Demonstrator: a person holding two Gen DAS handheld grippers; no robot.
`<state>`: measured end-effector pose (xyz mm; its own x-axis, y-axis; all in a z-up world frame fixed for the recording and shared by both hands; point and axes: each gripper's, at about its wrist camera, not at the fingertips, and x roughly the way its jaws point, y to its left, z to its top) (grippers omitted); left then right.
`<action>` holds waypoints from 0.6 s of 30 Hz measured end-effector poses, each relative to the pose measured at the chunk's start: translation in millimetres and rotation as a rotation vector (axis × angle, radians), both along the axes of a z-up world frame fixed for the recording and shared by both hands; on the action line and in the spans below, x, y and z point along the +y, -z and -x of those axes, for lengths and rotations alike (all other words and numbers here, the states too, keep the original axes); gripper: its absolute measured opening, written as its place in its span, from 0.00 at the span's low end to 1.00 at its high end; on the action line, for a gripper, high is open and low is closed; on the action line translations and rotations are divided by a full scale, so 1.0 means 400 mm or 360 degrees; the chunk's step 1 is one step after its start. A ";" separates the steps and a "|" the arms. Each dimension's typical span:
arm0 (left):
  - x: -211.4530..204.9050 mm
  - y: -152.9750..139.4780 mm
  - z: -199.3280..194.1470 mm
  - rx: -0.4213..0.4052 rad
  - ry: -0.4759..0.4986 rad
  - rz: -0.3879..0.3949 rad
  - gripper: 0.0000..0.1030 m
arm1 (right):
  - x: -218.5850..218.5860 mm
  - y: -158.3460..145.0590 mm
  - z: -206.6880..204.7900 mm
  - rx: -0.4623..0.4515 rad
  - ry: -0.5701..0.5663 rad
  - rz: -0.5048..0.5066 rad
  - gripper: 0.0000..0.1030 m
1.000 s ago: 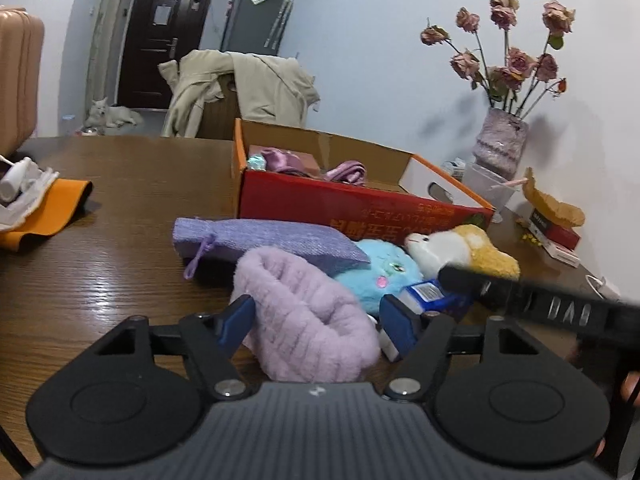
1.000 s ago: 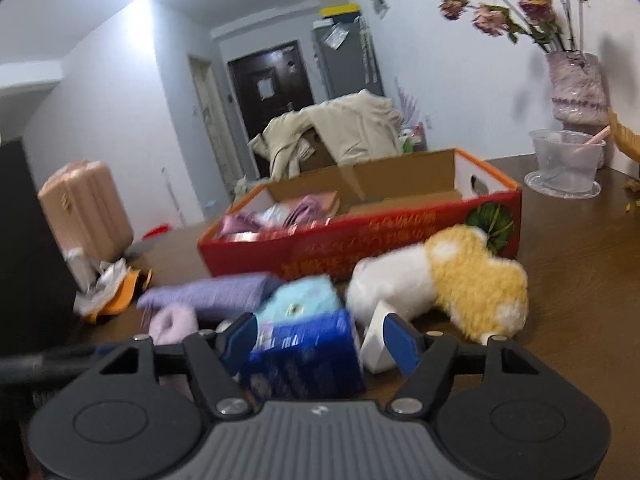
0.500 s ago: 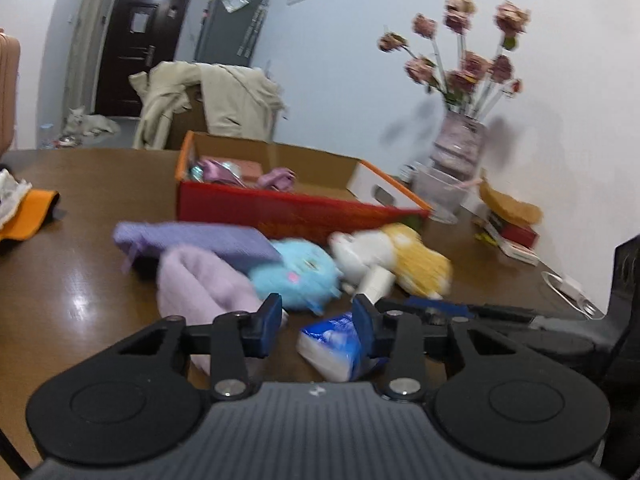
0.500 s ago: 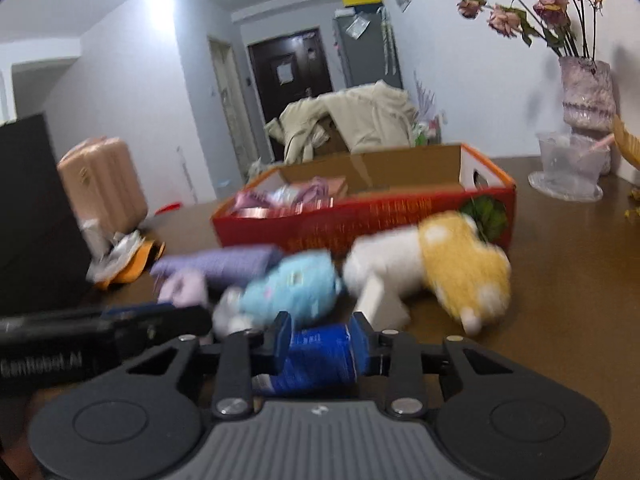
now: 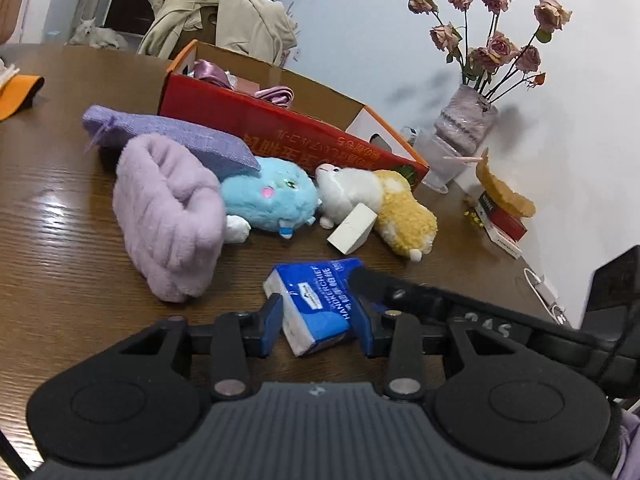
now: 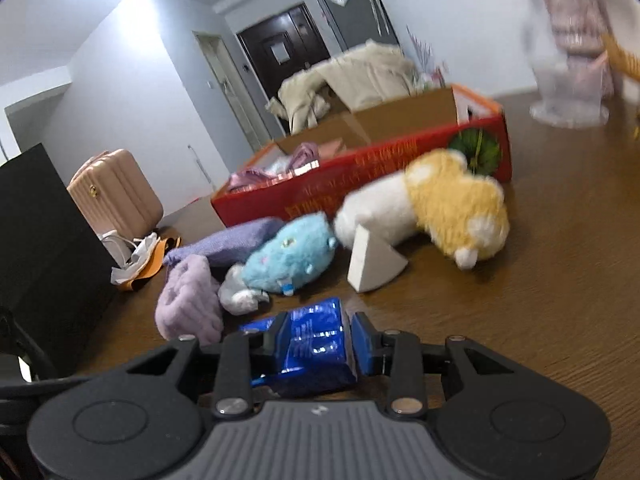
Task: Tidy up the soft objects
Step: 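Carry the blue tissue pack over the box and lower it inside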
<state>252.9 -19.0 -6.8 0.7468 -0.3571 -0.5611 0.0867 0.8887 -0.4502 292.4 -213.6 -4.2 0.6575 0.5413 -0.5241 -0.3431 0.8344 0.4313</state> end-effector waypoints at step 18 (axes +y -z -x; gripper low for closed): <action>0.028 -0.293 -0.567 -0.0058 -0.0029 0.0031 0.27 | -0.039 -0.266 -0.486 -0.0094 0.0088 -0.0161 0.22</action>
